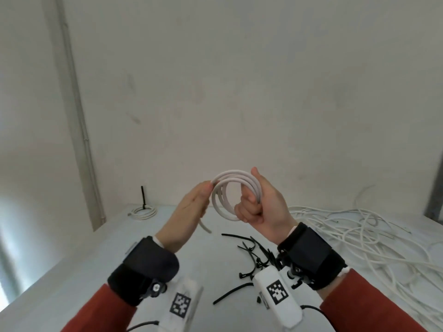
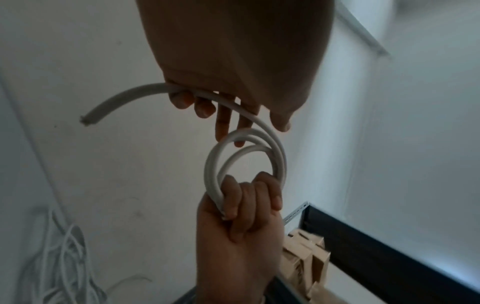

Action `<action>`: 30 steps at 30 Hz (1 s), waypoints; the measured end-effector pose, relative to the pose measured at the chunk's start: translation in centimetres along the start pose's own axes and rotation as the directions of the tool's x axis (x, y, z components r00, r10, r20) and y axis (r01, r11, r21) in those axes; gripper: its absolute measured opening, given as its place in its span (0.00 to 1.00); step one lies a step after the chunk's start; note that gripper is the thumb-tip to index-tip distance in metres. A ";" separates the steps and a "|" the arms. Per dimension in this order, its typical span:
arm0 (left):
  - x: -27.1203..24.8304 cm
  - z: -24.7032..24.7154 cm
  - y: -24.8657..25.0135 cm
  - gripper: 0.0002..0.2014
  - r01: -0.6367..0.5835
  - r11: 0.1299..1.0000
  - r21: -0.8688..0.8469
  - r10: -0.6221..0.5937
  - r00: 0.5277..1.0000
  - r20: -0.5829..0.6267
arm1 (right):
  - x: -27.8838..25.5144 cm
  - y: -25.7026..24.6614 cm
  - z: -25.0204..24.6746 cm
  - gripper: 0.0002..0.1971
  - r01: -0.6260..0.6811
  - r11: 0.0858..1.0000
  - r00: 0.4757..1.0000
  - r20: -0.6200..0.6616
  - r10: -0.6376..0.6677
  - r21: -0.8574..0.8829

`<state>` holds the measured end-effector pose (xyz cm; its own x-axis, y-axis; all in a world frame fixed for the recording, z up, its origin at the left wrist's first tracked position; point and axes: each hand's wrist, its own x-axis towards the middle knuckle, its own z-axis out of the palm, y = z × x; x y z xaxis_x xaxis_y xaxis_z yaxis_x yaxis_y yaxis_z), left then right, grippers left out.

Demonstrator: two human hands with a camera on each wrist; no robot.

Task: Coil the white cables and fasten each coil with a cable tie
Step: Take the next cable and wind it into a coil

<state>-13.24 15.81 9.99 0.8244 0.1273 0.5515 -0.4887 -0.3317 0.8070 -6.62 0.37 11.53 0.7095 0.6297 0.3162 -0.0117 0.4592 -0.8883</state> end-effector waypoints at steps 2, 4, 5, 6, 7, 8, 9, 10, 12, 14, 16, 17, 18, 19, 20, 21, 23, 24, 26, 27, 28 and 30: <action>-0.2 0.6 0.1 0.27 0.071 0.995 -0.070 -0.074 0.997 -0.037 | 0.2 0.3 0.4 0.33 -0.001 1.000 1.000 -0.013 0.001 0.013; -0.4 1.0 0.1 0.27 0.084 0.992 -0.098 -0.091 0.994 -0.062 | 0.3 0.7 0.7 0.33 0.012 1.000 0.999 -0.050 -0.012 0.000; -0.5 1.1 0.1 0.26 0.074 0.991 -0.110 -0.083 0.994 -0.072 | 0.4 0.9 0.8 0.33 0.026 1.000 0.996 -0.079 -0.027 -0.009; -0.5 1.1 0.1 0.24 0.053 0.991 -0.120 -0.063 0.995 -0.078 | 0.4 1.1 1.0 0.32 0.044 0.999 0.992 -0.114 -0.046 -0.018; -0.5 1.1 0.1 0.23 0.025 0.991 -0.130 -0.035 0.996 -0.079 | 0.4 1.3 1.2 0.32 0.065 0.997 0.986 -0.150 -0.069 -0.032; -0.4 1.1 0.0 0.22 -0.001 0.991 -0.133 -0.010 0.997 -0.080 | 0.3 1.6 1.3 0.31 0.085 0.995 0.979 -0.180 -0.092 -0.048; -0.4 1.0 0.0 0.21 -0.017 0.990 -0.140 0.006 0.996 -0.084 | 0.3 1.8 1.5 0.30 0.100 0.993 0.973 -0.204 -0.112 -0.065; -0.2 0.9 -0.2 0.20 -0.025 0.988 -0.150 0.011 0.996 -0.089 | 0.3 2.0 1.6 0.29 0.108 0.991 0.967 -0.225 -0.123 -0.078; -0.1 0.8 -0.3 0.17 -0.027 0.982 -0.185 0.011 0.996 -0.091 | 0.4 2.2 1.6 0.27 0.104 0.991 0.960 -0.253 -0.123 -0.088; 0.0 0.8 -0.2 0.16 -0.015 0.977 -0.214 -0.002 0.997 -0.079 | 0.7 2.1 1.3 0.26 0.093 0.988 0.963 -0.241 -0.120 -0.120; 0.1 0.8 -0.1 0.15 0.031 0.984 -0.173 -0.043 0.997 -0.069 | 0.7 1.9 1.2 0.27 0.061 0.968 0.962 -0.243 -0.121 -0.243; 0.2 0.8 -0.1 0.15 0.044 0.993 -0.110 -0.052 0.996 -0.070 | 0.7 1.9 1.3 0.28 0.038 0.948 0.957 -0.261 -0.126 -0.317; 0.3 0.8 -0.3 0.16 0.039 0.999 -0.027 -0.041 0.996 -0.076 | 0.6 1.8 1.4 0.29 0.019 0.927 0.950 -0.283 -0.134 -0.375; 0.4 0.9 -0.4 0.16 0.022 0.998 0.059 -0.017 0.997 -0.076 | 0.5 1.9 1.7 0.30 0.003 0.910 0.943 -0.302 -0.141 -0.414; 0.4 1.1 -0.5 0.16 0.007 0.992 0.124 0.002 0.998 -0.070 | 0.5 2.0 1.8 0.30 -0.009 0.898 0.937 -0.319 -0.146 -0.439; 0.5 1.3 -0.5 0.16 0.009 0.988 0.151 0.002 0.998 -0.068 | 0.6 2.1 1.9 0.29 -0.018 0.888 0.928 -0.338 -0.156 -0.459; 0.5 1.7 -0.3 0.17 0.073 0.996 0.060 -0.069 0.995 -0.065 | 0.9 2.3 1.9 0.25 -0.010 0.877 0.900 -0.387 -0.202 -0.481; 0.5 1.9 -0.1 0.17 0.116 0.993 -0.026 -0.117 0.992 -0.036 | 1.2 2.3 1.7 0.21 0.005 0.879 0.885 -0.408 -0.226 -0.476; 0.4 2.0 0.2 0.19 0.183 0.974 -0.134 -0.174 0.982 0.074 | 1.5 1.9 1.3 0.14 0.016 0.881 0.872 -0.425 -0.244 -0.473; 0.4 1.9 0.1 0.19 0.200 0.970 -0.138 -0.181 0.974 0.135 | 1.7 1.8 1.0 0.12 0.017 0.865 0.872 -0.416 -0.258 -0.501; 0.4 1.8 0.0 0.19 0.208 0.972 -0.111 -0.185 0.965 0.187 | 1.8 1.7 0.6 0.11 0.023 0.833 0.874 -0.394 -0.285 -0.552; 0.5 1.3 0.1 0.18 0.205 0.979 -0.013 -0.196 0.947 0.253 | 1.8 1.5 -0.1 0.08 0.048 0.705 0.885 -0.297 -0.358 -0.707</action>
<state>-12.50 14.66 10.04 0.9489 -0.0511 0.3114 -0.3126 -0.2864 0.9057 -5.30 2.11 10.76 0.8416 0.2070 0.4988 0.5239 -0.0891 -0.8471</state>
